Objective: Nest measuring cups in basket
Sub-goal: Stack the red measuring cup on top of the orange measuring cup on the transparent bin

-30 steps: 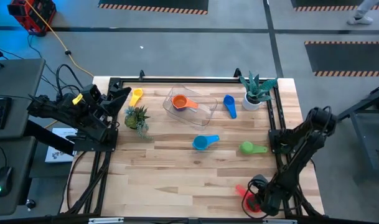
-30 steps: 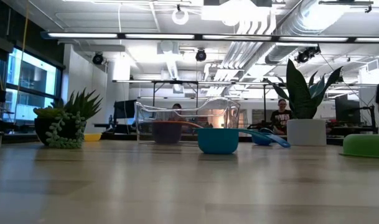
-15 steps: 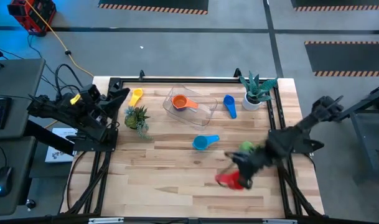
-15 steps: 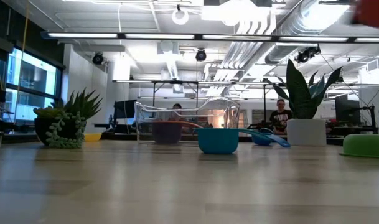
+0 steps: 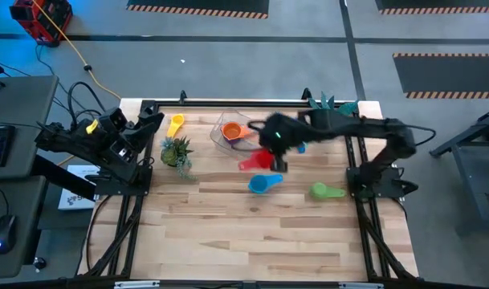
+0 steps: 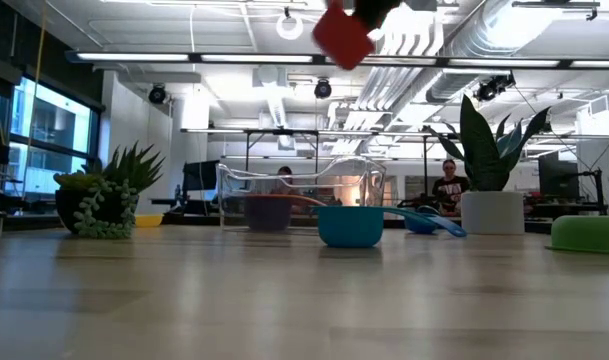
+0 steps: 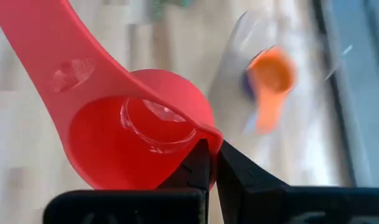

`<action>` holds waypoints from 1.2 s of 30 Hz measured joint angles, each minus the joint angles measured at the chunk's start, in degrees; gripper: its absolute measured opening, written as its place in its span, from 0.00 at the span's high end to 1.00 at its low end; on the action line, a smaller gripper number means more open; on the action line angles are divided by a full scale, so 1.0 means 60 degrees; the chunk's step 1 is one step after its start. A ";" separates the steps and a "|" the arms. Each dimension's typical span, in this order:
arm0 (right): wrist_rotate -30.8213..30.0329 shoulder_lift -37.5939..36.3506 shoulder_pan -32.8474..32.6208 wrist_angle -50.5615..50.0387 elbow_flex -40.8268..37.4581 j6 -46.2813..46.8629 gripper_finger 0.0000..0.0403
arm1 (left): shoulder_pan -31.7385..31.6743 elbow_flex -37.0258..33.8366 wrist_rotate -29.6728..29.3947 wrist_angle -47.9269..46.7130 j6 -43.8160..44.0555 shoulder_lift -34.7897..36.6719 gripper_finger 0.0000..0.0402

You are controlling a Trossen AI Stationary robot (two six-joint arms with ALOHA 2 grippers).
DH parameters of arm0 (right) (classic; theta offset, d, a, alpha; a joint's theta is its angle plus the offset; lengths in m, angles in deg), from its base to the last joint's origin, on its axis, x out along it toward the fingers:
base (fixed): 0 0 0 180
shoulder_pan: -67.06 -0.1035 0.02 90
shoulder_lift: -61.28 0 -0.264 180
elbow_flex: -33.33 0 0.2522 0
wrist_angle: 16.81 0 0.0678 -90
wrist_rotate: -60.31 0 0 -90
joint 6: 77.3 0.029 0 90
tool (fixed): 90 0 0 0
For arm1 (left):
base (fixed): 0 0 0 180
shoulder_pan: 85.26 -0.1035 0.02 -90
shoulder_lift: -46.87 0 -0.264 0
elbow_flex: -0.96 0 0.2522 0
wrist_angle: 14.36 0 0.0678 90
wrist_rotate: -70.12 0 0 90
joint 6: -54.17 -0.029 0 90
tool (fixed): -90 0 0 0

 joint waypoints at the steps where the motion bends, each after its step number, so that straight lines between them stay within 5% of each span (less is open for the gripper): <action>1: 0.0002 0.0309 0.0231 0.0003 0.0352 -0.0608 1.00 | -0.0002 0.0000 0.0000 0.0000 0.0000 -0.0020 0.50; 6: 0.0152 0.1714 0.1019 0.0002 0.1999 -0.3087 1.00 | 0.0002 0.0003 -0.0227 -0.0339 -0.0013 -0.0127 0.50; 11: 0.0507 0.2709 0.1501 -0.0013 0.3253 -0.4879 1.00 | -0.0002 0.0004 -0.1639 -0.1865 0.0633 -0.0453 0.50; 21: 0.1276 0.2971 0.1719 -0.0015 0.3691 -0.7334 1.00 | -0.0002 0.0007 -0.3336 -0.4845 0.2957 -0.1466 0.50; 36: 0.0114 0.2971 0.1568 0.0047 0.3691 -0.6480 1.00 | -0.0323 0.0272 -0.2751 -0.5158 0.4028 -0.4277 0.50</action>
